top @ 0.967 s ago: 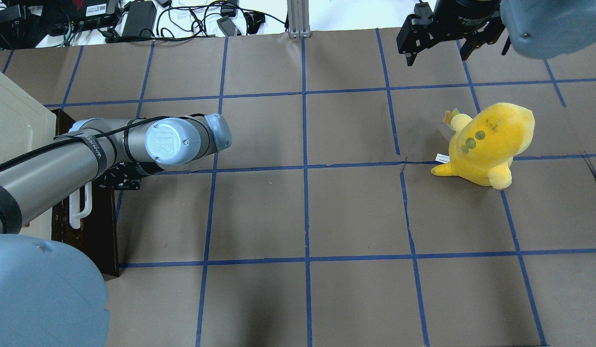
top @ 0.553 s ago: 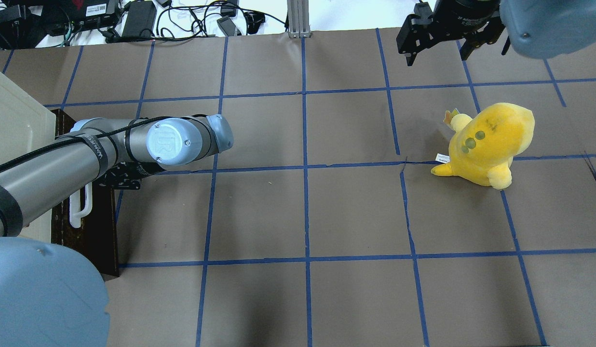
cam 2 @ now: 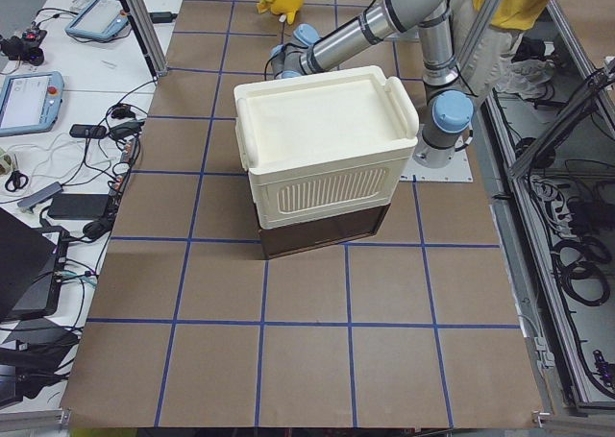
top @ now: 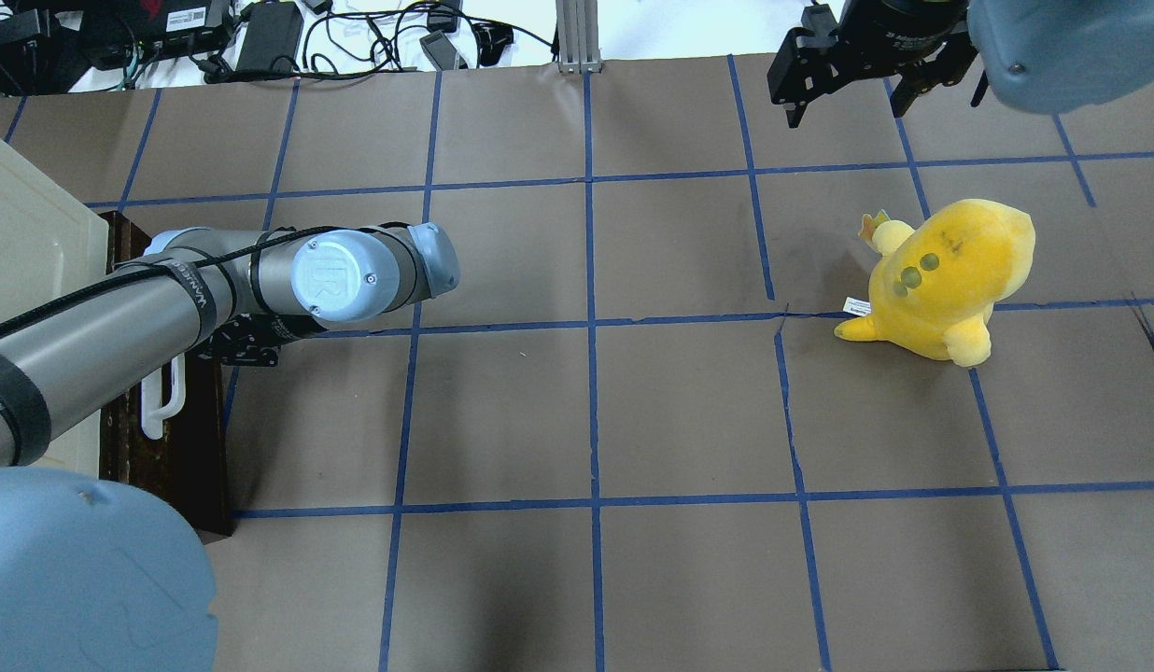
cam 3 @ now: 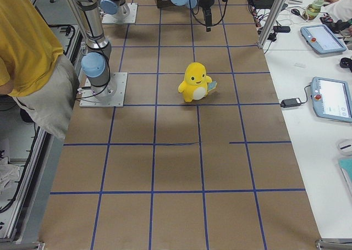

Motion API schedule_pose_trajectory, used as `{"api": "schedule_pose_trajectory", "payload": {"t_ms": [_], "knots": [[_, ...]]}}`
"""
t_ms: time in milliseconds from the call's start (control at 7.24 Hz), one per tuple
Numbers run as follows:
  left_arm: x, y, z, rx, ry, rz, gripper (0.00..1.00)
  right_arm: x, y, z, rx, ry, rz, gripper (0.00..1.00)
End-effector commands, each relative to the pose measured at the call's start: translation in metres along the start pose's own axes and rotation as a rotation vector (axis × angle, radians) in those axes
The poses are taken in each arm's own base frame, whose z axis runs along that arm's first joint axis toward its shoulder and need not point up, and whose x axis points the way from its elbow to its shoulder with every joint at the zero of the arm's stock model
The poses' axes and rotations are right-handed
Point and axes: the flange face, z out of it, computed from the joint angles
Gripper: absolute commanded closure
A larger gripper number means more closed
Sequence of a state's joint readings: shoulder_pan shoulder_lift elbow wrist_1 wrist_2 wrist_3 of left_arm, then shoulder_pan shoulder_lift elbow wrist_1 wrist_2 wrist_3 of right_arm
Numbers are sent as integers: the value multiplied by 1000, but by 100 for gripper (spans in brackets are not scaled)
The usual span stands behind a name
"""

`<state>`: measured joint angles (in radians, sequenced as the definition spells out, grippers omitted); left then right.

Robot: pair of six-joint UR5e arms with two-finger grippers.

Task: Pull drawer sideways
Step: 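Pull the drawer handle outward with the left gripper, away from the cabinet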

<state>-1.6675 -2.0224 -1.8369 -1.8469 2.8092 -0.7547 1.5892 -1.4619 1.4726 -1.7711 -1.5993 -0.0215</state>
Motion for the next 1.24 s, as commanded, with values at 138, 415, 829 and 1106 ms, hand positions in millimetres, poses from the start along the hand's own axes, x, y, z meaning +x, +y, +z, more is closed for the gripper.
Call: {"api": "schedule_pose_trajectory", "payload": {"t_ms": [138,415,829,1106], "knots": [[4,4,-12,24,-6,5,70,0,0,0,1,1,0,0],[5,4,-14,28,-8,7,70,0,0,0,1,1,0,0],[8,5,-18,36,-11,12,70,0,0,0,-1,1,0,0],[10,6,-23,45,-13,13,70,0,0,0,1,1,0,0]]}}
